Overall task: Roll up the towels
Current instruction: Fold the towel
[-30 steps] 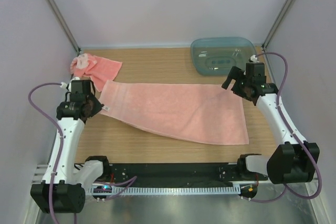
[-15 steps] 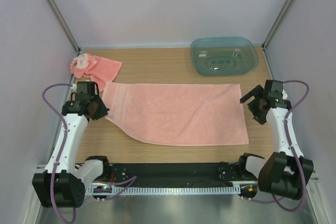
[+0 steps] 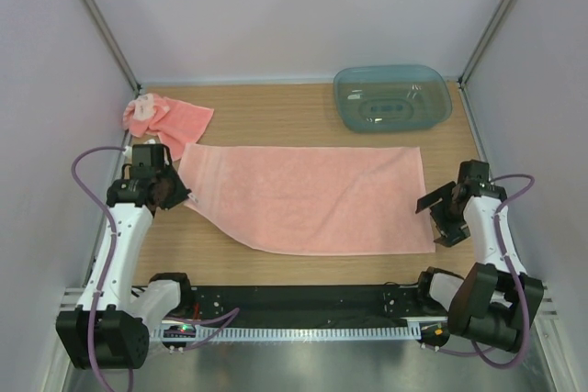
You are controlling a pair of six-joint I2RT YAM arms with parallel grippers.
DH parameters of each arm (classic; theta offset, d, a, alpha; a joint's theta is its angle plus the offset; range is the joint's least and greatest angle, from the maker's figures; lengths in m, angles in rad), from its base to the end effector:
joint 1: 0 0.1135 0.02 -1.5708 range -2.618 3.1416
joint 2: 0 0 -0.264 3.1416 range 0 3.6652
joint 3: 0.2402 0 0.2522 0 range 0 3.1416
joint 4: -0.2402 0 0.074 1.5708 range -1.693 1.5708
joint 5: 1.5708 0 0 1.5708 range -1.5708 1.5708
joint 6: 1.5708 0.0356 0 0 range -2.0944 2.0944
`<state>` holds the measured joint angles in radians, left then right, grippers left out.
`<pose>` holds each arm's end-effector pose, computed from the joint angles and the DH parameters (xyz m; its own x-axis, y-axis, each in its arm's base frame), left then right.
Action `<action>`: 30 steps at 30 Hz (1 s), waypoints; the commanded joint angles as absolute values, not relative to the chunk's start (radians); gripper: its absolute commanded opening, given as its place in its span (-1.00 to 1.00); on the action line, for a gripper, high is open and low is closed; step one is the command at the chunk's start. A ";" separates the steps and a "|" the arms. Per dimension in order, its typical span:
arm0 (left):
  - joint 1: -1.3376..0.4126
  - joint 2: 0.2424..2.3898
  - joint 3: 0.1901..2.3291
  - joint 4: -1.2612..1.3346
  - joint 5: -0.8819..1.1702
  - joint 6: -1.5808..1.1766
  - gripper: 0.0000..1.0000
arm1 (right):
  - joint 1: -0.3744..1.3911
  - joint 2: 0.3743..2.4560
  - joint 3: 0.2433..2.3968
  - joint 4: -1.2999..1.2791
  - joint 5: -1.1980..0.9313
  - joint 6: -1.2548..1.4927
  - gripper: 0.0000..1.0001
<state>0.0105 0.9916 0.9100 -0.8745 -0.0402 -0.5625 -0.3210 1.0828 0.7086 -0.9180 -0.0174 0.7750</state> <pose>0.1877 0.0034 0.2848 -0.6731 -0.5400 -0.5054 -0.4641 0.8404 -0.2798 0.1675 -0.0550 0.2076 -0.4342 0.8817 -0.1848 0.8605 0.4666 0.2044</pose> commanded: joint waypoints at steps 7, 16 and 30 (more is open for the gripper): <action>0.021 0.982 0.913 -0.845 -0.020 -0.538 -0.99 | -0.324 1.221 0.615 -0.864 -0.074 0.769 0.49; 0.031 0.976 0.911 -0.845 -0.018 -0.538 -1.00 | -0.324 1.256 0.614 -0.842 -0.054 0.736 0.27; 0.037 0.980 0.914 -0.847 -0.031 -0.540 -0.99 | -0.324 1.252 0.598 -0.811 -0.081 0.718 -0.69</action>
